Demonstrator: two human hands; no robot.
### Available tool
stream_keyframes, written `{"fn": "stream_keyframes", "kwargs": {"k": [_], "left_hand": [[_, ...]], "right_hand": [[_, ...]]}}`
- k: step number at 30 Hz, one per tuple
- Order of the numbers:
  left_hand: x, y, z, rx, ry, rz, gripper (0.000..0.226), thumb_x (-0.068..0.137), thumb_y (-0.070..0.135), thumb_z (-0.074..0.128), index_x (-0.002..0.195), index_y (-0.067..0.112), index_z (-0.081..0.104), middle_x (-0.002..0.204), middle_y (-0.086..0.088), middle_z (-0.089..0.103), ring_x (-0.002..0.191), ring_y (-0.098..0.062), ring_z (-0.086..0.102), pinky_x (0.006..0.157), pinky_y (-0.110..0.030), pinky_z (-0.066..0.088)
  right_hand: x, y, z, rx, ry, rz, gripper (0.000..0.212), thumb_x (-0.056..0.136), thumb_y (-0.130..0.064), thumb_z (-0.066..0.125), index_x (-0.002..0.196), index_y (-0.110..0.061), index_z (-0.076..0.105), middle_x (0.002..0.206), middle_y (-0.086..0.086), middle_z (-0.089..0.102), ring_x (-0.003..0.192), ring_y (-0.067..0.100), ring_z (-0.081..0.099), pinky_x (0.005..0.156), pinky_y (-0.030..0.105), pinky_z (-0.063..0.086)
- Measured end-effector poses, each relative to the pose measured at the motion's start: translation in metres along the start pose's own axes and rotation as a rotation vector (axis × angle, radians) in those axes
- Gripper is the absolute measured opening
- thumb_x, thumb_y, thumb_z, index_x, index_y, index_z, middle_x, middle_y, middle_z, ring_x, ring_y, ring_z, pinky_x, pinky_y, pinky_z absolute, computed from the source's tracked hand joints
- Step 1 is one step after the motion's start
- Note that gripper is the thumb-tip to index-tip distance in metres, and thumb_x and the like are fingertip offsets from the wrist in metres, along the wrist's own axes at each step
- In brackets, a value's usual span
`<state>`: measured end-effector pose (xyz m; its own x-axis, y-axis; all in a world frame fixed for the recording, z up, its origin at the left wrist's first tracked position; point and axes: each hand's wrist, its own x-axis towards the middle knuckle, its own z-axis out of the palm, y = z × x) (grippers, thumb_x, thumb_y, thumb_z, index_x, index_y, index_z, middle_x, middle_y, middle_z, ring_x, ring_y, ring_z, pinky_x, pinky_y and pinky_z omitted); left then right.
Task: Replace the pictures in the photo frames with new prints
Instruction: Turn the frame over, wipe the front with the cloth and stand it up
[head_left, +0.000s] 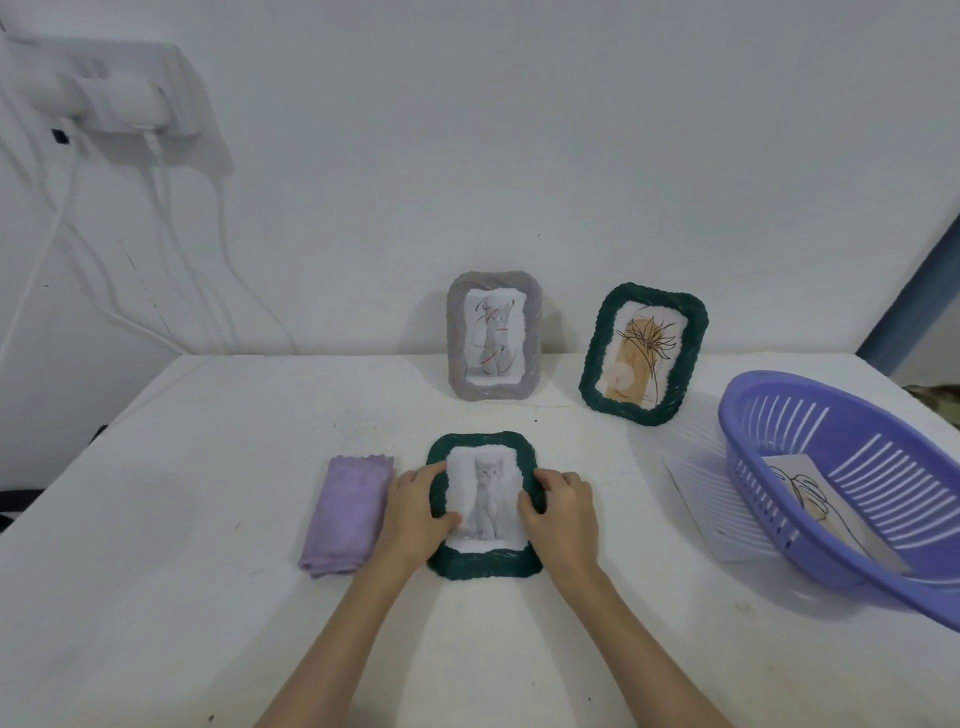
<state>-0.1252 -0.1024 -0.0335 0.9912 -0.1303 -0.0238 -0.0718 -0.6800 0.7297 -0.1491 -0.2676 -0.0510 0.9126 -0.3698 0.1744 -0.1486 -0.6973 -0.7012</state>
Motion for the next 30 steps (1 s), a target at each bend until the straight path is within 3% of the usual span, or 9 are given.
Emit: {"fn": "stream_keyframes", "kwargs": {"k": [2,6,9,12,17,20,25,28,30], "left_hand": [[-0.003,0.004,-0.001,-0.29,-0.002,-0.025,0.064,0.073,-0.005,0.069,0.129,0.013,0.046,0.121,0.002,0.053,0.113,-0.016,0.049,0.085,-0.009,0.04],[0.0,0.01,-0.001,-0.606,-0.01,0.01,0.076,0.068,-0.02,0.061,0.125,0.029,0.047,0.119,0.009,0.054,0.104,-0.018,0.06,0.074,-0.017,0.052],[0.001,0.013,-0.006,-0.687,-0.093,-0.054,0.081,0.069,-0.023,0.059,0.131,0.025,0.044,0.109,0.006,0.057,0.094,-0.006,0.057,0.068,-0.01,0.051],[0.003,0.009,-0.008,-0.69,-0.13,-0.08,0.075,0.068,-0.023,0.058,0.129,0.02,0.049,0.123,-0.006,0.055,0.105,-0.015,0.054,0.072,-0.013,0.05],[0.005,0.013,-0.018,-0.845,-0.112,-0.053,0.075,0.07,-0.024,0.058,0.126,0.026,0.051,0.124,0.003,0.054,0.103,-0.017,0.061,0.073,-0.02,0.054],[0.006,0.015,-0.032,-0.964,-0.077,0.006,0.075,0.071,-0.024,0.058,0.127,0.026,0.053,0.125,0.009,0.058,0.103,-0.019,0.064,0.084,-0.033,0.056],[0.008,0.02,-0.057,-1.069,-0.016,0.098,0.076,0.068,-0.021,0.062,0.129,0.024,0.052,0.115,0.017,0.066,0.106,-0.023,0.064,0.088,-0.041,0.054],[0.011,0.022,-0.068,-1.092,0.024,0.136,0.074,0.071,-0.024,0.056,0.13,0.021,0.05,0.111,0.019,0.067,0.101,-0.017,0.067,0.078,-0.033,0.057],[0.015,0.02,-0.072,-1.111,0.046,0.146,0.074,0.072,-0.025,0.054,0.129,0.021,0.05,0.112,0.02,0.066,0.097,-0.014,0.068,0.072,-0.028,0.057]], "right_hand": [[-0.001,-0.002,0.0,0.11,0.034,-0.005,0.04,0.086,-0.01,0.058,0.126,-0.012,0.053,0.096,0.004,0.063,0.101,0.019,0.047,0.08,0.02,0.039],[0.003,-0.007,-0.001,0.152,0.137,0.013,0.053,0.081,-0.008,0.064,0.13,-0.016,0.047,0.101,0.004,0.06,0.096,0.017,0.043,0.082,0.026,0.04],[0.007,-0.002,-0.003,0.108,0.1,0.094,0.058,0.08,-0.016,0.067,0.133,-0.016,0.042,0.112,0.01,0.059,0.104,0.023,0.044,0.088,0.033,0.041],[0.006,0.002,-0.006,0.139,0.041,0.107,0.059,0.081,-0.022,0.067,0.134,-0.016,0.04,0.119,0.009,0.057,0.11,0.022,0.04,0.091,0.032,0.039],[0.013,-0.006,-0.014,0.359,0.037,0.059,0.062,0.08,-0.019,0.07,0.134,-0.02,0.04,0.118,0.003,0.055,0.094,0.015,0.048,0.082,0.024,0.044],[0.026,-0.017,-0.026,0.589,-0.101,0.119,0.064,0.081,-0.019,0.069,0.135,-0.021,0.036,0.113,0.005,0.058,0.081,0.011,0.058,0.069,0.018,0.048],[0.044,-0.045,-0.038,0.885,-0.288,0.054,0.058,0.086,-0.012,0.063,0.136,-0.026,0.037,0.107,-0.009,0.066,0.102,0.007,0.062,0.08,0.023,0.055],[0.054,-0.062,-0.039,0.919,-0.294,-0.051,0.068,0.087,-0.005,0.059,0.142,-0.03,0.028,0.129,-0.001,0.058,0.118,0.013,0.056,0.098,0.038,0.049],[0.058,-0.073,-0.039,0.94,-0.309,-0.116,0.074,0.087,0.001,0.056,0.144,-0.03,0.022,0.124,-0.01,0.06,0.117,0.01,0.056,0.101,0.04,0.046]]}}
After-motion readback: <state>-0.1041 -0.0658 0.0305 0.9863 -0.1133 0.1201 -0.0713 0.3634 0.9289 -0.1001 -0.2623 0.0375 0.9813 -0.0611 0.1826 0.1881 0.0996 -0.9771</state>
